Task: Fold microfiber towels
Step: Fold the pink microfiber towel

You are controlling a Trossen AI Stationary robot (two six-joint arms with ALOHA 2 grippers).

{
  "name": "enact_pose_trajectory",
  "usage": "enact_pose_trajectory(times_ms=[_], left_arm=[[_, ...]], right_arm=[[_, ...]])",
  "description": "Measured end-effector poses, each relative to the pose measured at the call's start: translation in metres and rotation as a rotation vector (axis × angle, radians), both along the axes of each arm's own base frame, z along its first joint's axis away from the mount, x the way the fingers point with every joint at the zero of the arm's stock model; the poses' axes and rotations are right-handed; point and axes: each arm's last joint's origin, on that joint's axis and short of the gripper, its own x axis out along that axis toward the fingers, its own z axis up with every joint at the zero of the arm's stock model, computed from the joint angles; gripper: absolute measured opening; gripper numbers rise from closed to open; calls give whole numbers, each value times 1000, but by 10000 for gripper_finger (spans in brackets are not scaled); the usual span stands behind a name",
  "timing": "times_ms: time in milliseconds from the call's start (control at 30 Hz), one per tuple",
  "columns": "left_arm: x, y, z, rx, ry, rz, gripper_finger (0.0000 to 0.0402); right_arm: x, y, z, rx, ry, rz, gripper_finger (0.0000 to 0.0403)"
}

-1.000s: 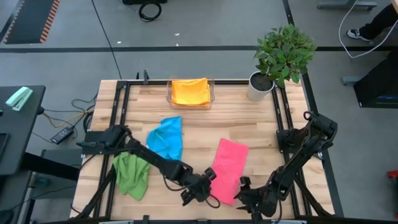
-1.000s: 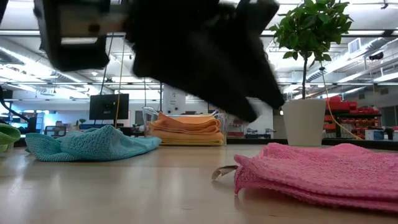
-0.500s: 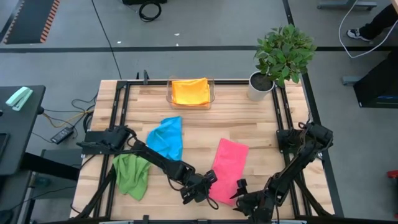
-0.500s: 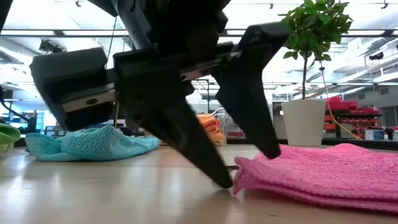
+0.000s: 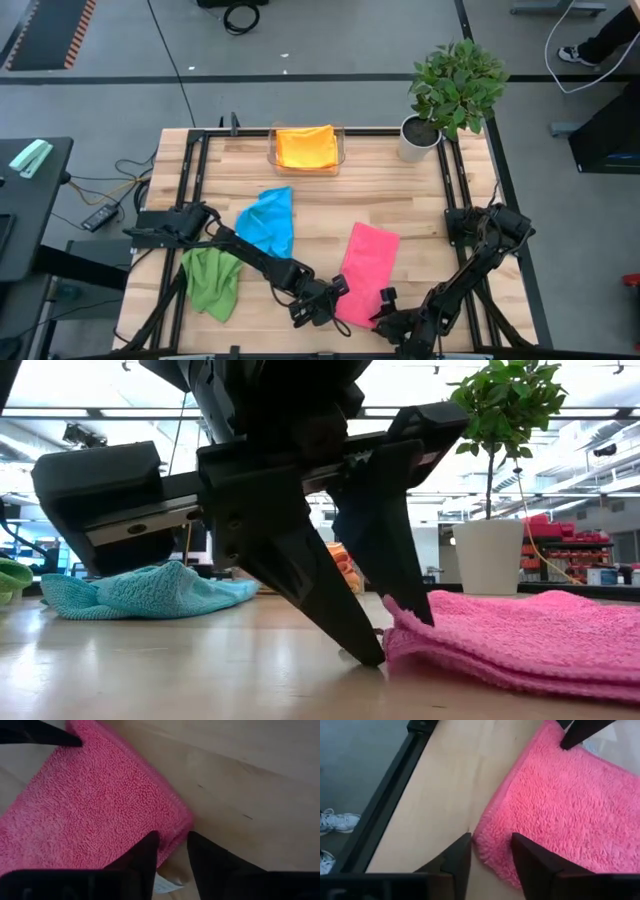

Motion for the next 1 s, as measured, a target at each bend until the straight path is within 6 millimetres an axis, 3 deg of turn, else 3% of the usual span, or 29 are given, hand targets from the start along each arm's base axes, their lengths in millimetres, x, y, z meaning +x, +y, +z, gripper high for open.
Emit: enact_pose_trajectory(times_ms=[267,467,567,767,900,1000], left_arm=[[2,-1,-4,-43,8,47,41],[3,-4,-2,-134,17,164,9],[3,-4,8,-254,31,302,11],[-1,-3,57,-566,62,537,9],[-2,13,91,-754,65,692,7],[8,38,97,-887,83,872,6]], right_arm=[[-5,3,-2,20,6,-12,53],[-8,5,2,146,25,-103,40],[-8,6,19,281,26,-168,39],[-18,-8,78,510,22,-302,39],[-34,-34,102,483,72,-431,39],[-49,-57,111,419,117,-587,39]])
